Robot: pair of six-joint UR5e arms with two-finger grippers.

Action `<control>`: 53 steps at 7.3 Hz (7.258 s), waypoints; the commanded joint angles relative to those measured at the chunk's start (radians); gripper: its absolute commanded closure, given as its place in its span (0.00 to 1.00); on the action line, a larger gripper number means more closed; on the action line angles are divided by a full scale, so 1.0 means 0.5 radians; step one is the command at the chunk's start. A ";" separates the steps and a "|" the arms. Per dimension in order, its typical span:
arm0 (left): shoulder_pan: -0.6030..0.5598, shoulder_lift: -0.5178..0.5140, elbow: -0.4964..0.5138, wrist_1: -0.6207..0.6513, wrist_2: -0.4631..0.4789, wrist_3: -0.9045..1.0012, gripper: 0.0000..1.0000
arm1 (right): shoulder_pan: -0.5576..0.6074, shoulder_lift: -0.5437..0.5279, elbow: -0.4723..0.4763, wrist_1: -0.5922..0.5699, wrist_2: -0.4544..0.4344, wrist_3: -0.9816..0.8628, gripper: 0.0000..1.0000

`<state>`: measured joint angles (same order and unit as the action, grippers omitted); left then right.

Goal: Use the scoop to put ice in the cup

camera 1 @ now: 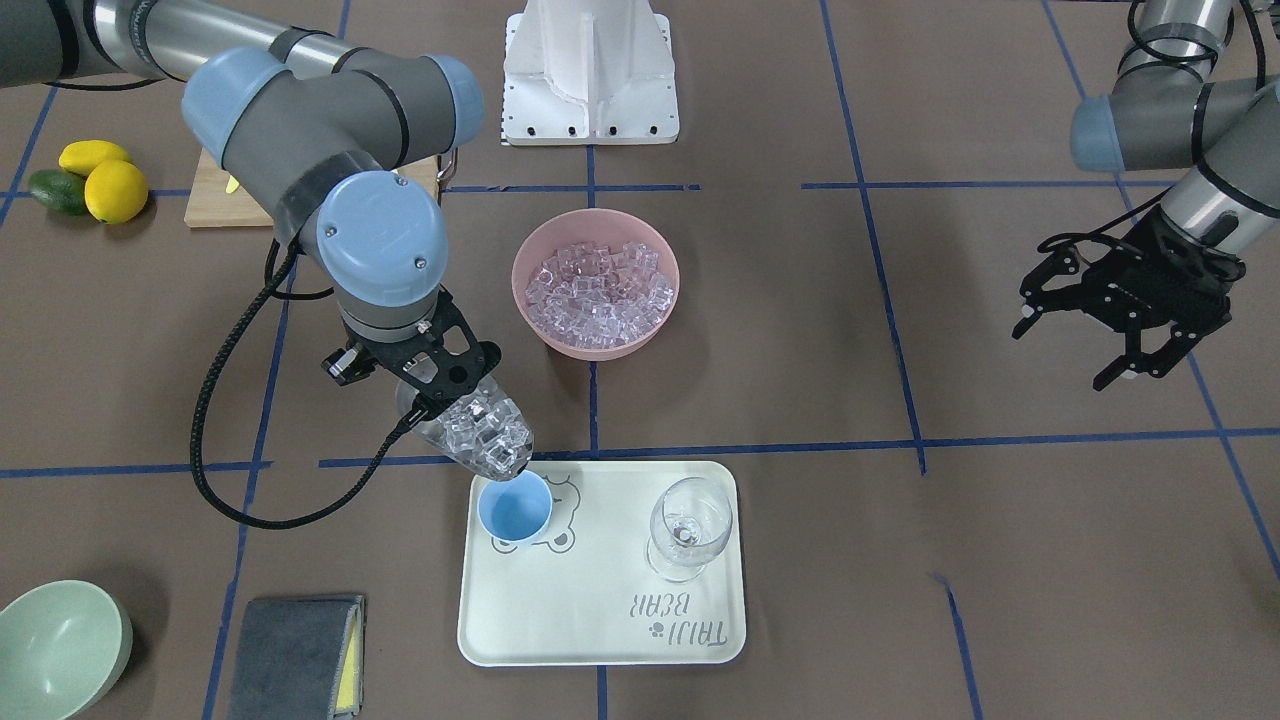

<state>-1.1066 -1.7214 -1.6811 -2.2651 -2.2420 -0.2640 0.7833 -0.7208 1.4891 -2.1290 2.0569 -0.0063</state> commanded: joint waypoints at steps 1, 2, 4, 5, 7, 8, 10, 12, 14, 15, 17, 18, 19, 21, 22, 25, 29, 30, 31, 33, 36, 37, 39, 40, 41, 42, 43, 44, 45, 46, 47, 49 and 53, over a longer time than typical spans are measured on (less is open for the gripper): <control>-0.002 0.004 0.000 -0.001 -0.001 0.000 0.00 | 0.041 0.118 -0.139 -0.107 -0.009 -0.024 1.00; -0.002 0.019 0.000 -0.007 -0.004 0.000 0.00 | 0.044 0.289 -0.347 -0.181 -0.036 -0.048 1.00; -0.014 0.025 0.000 -0.013 -0.004 0.000 0.00 | 0.044 0.306 -0.386 -0.236 -0.091 -0.131 1.00; -0.017 0.025 -0.003 -0.017 -0.004 0.000 0.00 | 0.044 0.306 -0.389 -0.282 -0.134 -0.180 1.00; -0.026 0.028 0.000 -0.017 -0.004 0.000 0.00 | 0.044 0.322 -0.425 -0.298 -0.199 -0.227 1.00; -0.026 0.028 -0.003 -0.017 -0.004 0.000 0.00 | 0.041 0.346 -0.474 -0.304 -0.226 -0.236 1.00; -0.026 0.025 -0.003 -0.013 -0.004 0.000 0.00 | 0.041 0.438 -0.600 -0.377 -0.288 -0.312 1.00; -0.026 0.025 -0.003 -0.013 -0.004 0.000 0.00 | 0.038 0.438 -0.604 -0.381 -0.325 -0.361 1.00; -0.026 0.025 -0.003 -0.013 -0.004 0.000 0.00 | 0.038 0.444 -0.604 -0.381 -0.340 -0.383 1.00; -0.029 0.025 -0.003 -0.013 -0.004 0.000 0.00 | 0.038 0.466 -0.604 -0.411 -0.371 -0.392 1.00; -0.026 0.025 0.000 -0.010 -0.004 0.000 0.00 | 0.038 0.481 -0.604 -0.463 -0.417 -0.441 1.00; -0.029 0.028 0.000 -0.010 -0.004 0.000 0.00 | 0.035 0.484 -0.604 -0.467 -0.435 -0.451 1.00; -0.029 0.025 0.000 -0.010 -0.004 0.000 0.00 | 0.032 0.484 -0.607 -0.470 -0.454 -0.484 1.00; -0.026 0.025 0.000 -0.010 -0.004 0.000 0.00 | 0.026 0.487 -0.616 -0.485 -0.503 -0.500 1.00; -0.029 0.028 0.000 -0.010 -0.004 0.000 0.00 | 0.023 0.503 -0.619 -0.549 -0.558 -0.551 1.00; -0.029 0.028 0.003 -0.007 -0.004 0.000 0.00 | 0.023 0.549 -0.634 -0.608 -0.598 -0.583 1.00; -0.029 0.028 0.006 -0.013 -0.004 0.000 0.00 | 0.023 0.613 -0.708 -0.657 -0.696 -0.635 1.00; -0.029 0.028 0.006 -0.013 -0.004 0.000 0.00 | 0.026 0.613 -0.711 -0.657 -0.702 -0.644 1.00; -0.038 0.031 -0.006 -0.010 -0.007 0.000 0.00 | 0.023 0.613 -0.714 -0.657 -0.736 -0.647 1.00; -0.039 0.080 -0.013 -0.023 -0.010 0.000 0.00 | 0.023 0.613 -0.717 -0.663 -0.782 -0.656 1.00; -0.039 0.080 -0.010 -0.023 -0.053 0.000 0.00 | 0.023 0.625 -0.717 -0.795 -0.962 -0.834 1.00; -0.039 0.080 -0.009 -0.023 -0.053 0.000 0.00 | 0.023 0.644 -0.717 -0.868 -1.030 -0.907 1.00; -0.042 0.080 -0.013 -0.020 -0.053 0.000 0.00 | 0.023 0.659 -0.705 -0.966 -1.101 -0.987 1.00; -0.045 0.080 -0.016 -0.020 -0.053 0.000 0.00 | 0.023 0.671 -0.699 -0.997 -1.113 -1.051 1.00; -0.051 0.077 -0.019 -0.017 -0.072 0.000 0.00 | 0.023 0.687 -0.696 -1.003 -1.116 -1.055 1.00; -0.054 0.077 -0.019 -0.013 -0.090 -0.003 0.00 | 0.023 0.678 -0.699 -1.003 -1.119 -1.058 1.00; -0.054 0.077 -0.016 -0.017 -0.090 -0.003 0.00 | 0.023 0.681 -0.699 -1.003 -1.123 -1.079 1.00; -0.054 0.077 -0.016 -0.013 -0.090 -0.003 0.00 | 0.026 0.681 -0.699 -1.003 -1.123 -1.086 1.00; -0.054 0.077 -0.016 -0.013 -0.087 -0.003 0.00 | 0.026 0.678 -0.696 -1.003 -1.120 -1.089 1.00; -0.057 0.074 -0.016 -0.013 -0.087 -0.003 0.00 | 0.029 0.659 -0.638 -0.991 -1.098 -1.089 1.00; -0.087 0.071 -0.019 -0.007 -0.087 0.000 0.00 | 0.032 0.605 -0.522 -0.985 -1.086 -1.077 1.00; -0.103 0.074 -0.025 -0.013 -0.087 0.000 0.00 | 0.081 0.430 -0.261 -0.891 -1.000 -1.058 1.00; -0.124 0.071 -0.043 -0.004 -0.087 0.000 0.00 | 0.378 0.034 0.071 -0.638 -0.595 -1.027 1.00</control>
<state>-1.1676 -1.6857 -1.6959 -2.2696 -2.2855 -0.2638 0.9229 -0.6732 1.5081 -2.4663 1.7161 -0.5242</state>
